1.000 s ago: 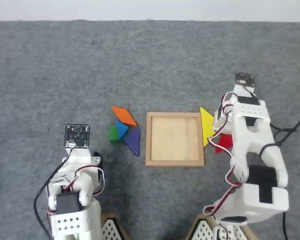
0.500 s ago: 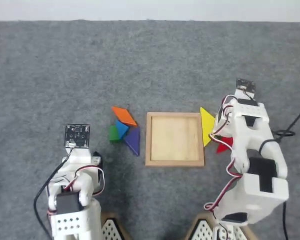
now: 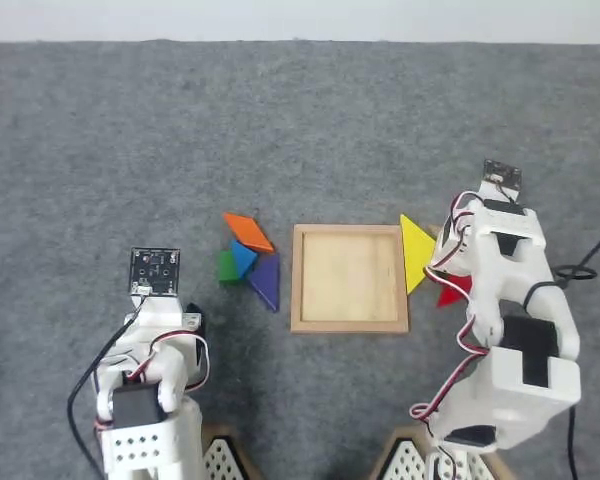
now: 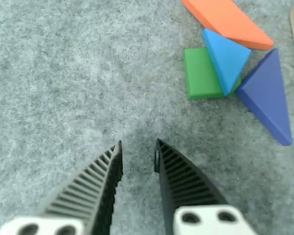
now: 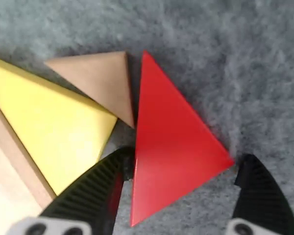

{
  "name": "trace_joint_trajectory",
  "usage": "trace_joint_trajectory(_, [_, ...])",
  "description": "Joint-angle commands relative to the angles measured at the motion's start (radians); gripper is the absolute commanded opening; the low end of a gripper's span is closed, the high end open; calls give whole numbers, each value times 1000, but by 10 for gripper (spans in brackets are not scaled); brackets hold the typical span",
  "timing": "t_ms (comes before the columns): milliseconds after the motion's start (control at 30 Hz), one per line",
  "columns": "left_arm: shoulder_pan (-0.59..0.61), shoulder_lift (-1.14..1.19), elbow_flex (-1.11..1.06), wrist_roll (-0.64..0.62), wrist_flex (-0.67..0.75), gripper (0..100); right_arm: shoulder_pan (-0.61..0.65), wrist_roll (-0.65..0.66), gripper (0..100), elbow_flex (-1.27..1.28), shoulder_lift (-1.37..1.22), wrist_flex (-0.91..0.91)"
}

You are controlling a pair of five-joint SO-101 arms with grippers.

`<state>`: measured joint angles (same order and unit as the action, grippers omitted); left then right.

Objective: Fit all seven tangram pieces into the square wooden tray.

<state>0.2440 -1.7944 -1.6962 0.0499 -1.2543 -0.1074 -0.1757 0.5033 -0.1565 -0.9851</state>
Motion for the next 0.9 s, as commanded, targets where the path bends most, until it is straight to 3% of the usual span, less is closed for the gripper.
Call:
trace_joint_trajectory(0, [2,-23,12,-11,-6,100,-19,-12,336,-2,2,5])
trace_joint_trajectory(367, [2,-23,12,-11,-6,100,-8,-5,333,-3,2,16])
trace_joint_trajectory(567, [2,-23,12,-11,-6,100,-8,29,242,0,2,36])
trace_joint_trajectory(867, [2,-23,12,-11,-6,100,-8,31,234,3,10,33])
